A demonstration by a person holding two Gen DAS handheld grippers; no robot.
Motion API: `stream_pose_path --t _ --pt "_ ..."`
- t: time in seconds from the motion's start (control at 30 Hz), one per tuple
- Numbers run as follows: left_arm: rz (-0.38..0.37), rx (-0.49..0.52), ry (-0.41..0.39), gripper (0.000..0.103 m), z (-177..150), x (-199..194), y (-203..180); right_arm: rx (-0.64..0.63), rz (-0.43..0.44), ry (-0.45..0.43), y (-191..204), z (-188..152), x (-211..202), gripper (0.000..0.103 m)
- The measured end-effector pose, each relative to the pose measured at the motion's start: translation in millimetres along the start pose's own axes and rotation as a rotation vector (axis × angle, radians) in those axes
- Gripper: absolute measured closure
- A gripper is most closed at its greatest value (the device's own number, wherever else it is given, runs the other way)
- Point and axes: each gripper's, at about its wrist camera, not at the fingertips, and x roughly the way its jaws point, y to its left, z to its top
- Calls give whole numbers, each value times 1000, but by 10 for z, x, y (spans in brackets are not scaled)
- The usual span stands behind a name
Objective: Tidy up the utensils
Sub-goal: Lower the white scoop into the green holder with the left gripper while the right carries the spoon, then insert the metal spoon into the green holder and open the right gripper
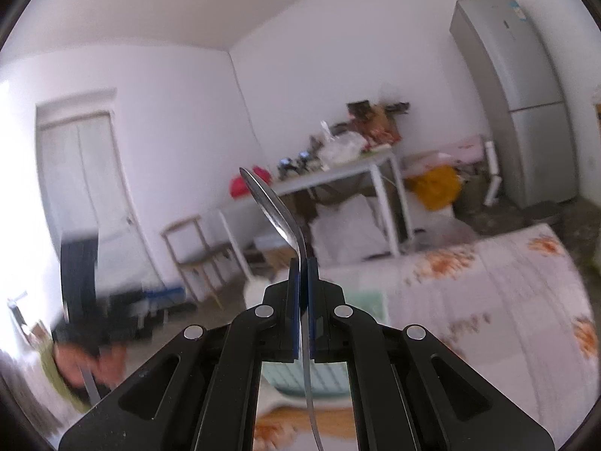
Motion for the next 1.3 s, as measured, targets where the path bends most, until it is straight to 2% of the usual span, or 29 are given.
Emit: stream_pose_path --t 0.17,0.3,0.67,0.93,1.17,1.3 --pt "-2 -32 31 44 -262 -59 139 57 81 -28 -135 203 347 101" --pt "-23 -80 62 44 -422 -82 267 117 112 -38 -314 260 621 101" --pt "-41 -124 70 44 -576 -66 420 163 31 48 -597 48 1107 101" --pt "-50 -144 98 44 -668 7 445 116 -5 97 -580 -72 1118 101" --pt "-62 -159 110 44 -683 47 430 55 -40 99 -486 -143 900 101" --pt "-66 -161 109 44 -681 44 417 17 -75 107 -424 -192 754 95"
